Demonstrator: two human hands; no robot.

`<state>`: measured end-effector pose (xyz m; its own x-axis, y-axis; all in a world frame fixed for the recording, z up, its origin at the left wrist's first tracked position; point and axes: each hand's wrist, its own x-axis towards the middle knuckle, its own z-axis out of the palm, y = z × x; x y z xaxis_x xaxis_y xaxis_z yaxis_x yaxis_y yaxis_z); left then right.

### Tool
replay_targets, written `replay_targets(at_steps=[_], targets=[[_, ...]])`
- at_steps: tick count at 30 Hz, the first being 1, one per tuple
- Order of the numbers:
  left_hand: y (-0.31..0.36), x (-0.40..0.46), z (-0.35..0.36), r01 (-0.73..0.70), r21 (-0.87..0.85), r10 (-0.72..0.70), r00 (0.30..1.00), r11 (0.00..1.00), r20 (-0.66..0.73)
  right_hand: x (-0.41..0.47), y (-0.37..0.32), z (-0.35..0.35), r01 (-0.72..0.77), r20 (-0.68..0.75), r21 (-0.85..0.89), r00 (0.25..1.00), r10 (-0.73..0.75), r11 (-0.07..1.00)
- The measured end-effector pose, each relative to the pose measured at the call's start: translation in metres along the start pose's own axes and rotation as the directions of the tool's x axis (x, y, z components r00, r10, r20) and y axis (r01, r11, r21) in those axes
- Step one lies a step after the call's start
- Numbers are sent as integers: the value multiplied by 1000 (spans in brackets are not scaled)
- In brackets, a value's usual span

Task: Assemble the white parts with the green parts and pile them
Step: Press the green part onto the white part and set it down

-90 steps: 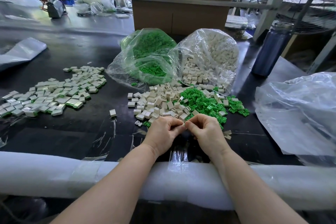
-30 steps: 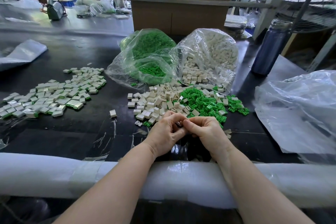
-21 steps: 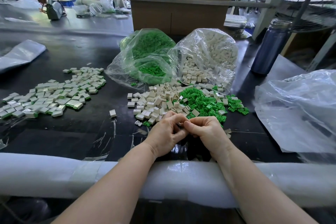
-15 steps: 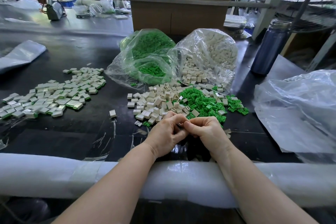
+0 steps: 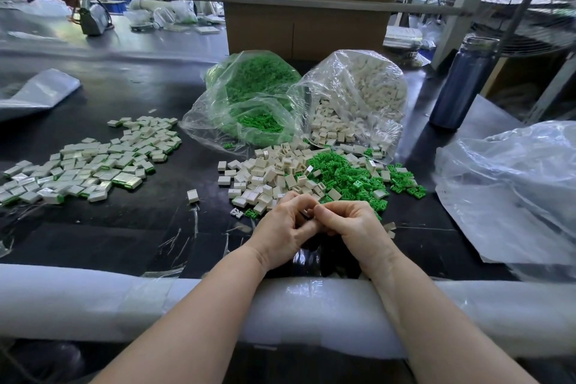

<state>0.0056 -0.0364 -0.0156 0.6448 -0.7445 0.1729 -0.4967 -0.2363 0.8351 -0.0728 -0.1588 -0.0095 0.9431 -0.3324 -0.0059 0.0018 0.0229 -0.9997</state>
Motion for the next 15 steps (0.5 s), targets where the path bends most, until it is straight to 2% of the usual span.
replay_targets(at_steps=[15], targets=[[0, 0, 1, -16, 40, 15, 1000, 999, 25, 0, 1, -1, -27, -41, -49, 999, 25, 998]])
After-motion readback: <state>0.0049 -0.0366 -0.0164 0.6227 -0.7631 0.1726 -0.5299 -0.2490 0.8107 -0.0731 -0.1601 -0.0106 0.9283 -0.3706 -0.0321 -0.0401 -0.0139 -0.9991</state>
